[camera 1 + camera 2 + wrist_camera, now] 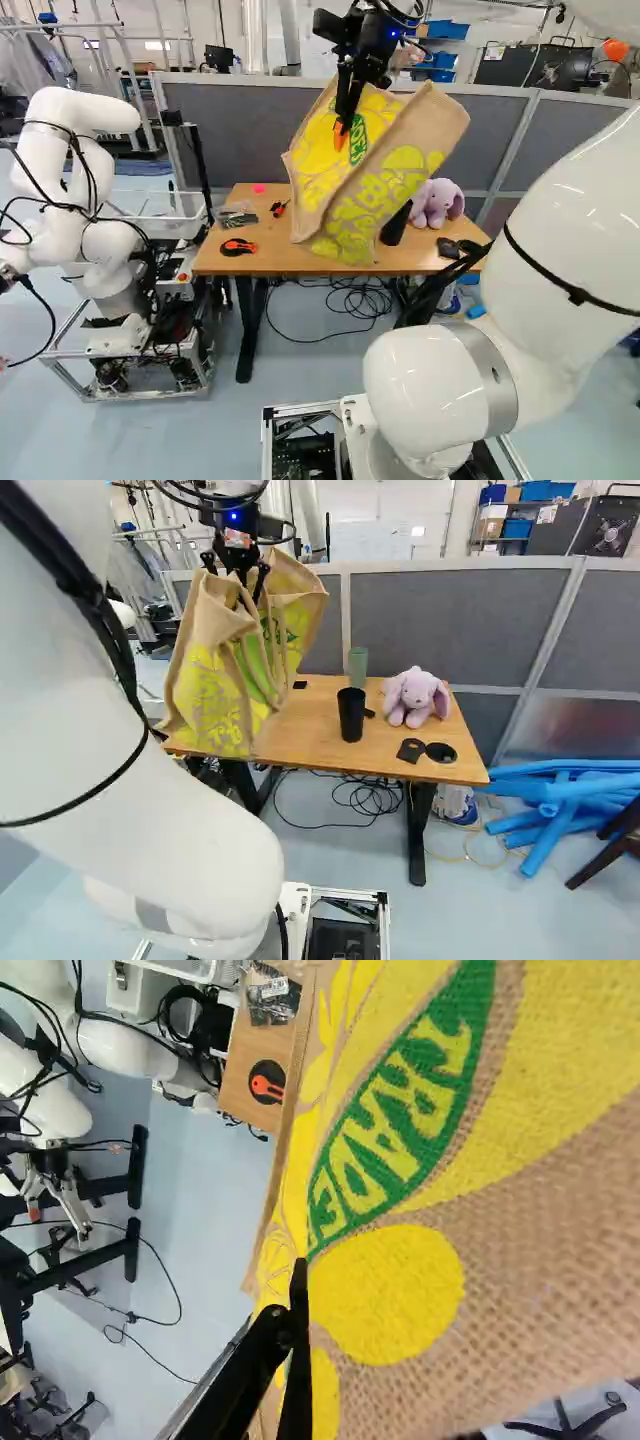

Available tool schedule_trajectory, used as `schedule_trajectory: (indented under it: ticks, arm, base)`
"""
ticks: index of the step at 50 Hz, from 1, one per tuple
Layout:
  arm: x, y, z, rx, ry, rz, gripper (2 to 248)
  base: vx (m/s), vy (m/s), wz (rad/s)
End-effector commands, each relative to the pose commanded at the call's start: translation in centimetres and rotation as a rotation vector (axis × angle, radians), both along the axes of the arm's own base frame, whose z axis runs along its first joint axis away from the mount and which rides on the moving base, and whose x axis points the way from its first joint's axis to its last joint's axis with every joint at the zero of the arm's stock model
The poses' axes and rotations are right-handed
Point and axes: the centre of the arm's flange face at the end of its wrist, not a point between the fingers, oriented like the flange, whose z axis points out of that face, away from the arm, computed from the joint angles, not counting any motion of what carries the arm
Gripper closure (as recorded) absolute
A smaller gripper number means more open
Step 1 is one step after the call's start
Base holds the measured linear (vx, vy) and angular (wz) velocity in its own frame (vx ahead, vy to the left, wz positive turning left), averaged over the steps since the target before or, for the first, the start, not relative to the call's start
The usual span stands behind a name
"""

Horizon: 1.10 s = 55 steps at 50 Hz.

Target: Pick up the bag on the ground and place it on the table

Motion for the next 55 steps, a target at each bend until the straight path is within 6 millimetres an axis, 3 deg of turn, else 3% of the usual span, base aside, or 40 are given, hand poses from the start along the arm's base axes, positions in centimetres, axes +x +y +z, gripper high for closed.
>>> schedule_trajectory:
  ticks: [17,55]
  arm:
    - [0.0,0.0,0.0,0.0,0.0,0.0,228]
    - [0.0,0.0,0.0,0.0,0.0,0.0,228]
  base:
    - [0.108,0.001,-0.011]
    - [-0.002,0.0,0.0]
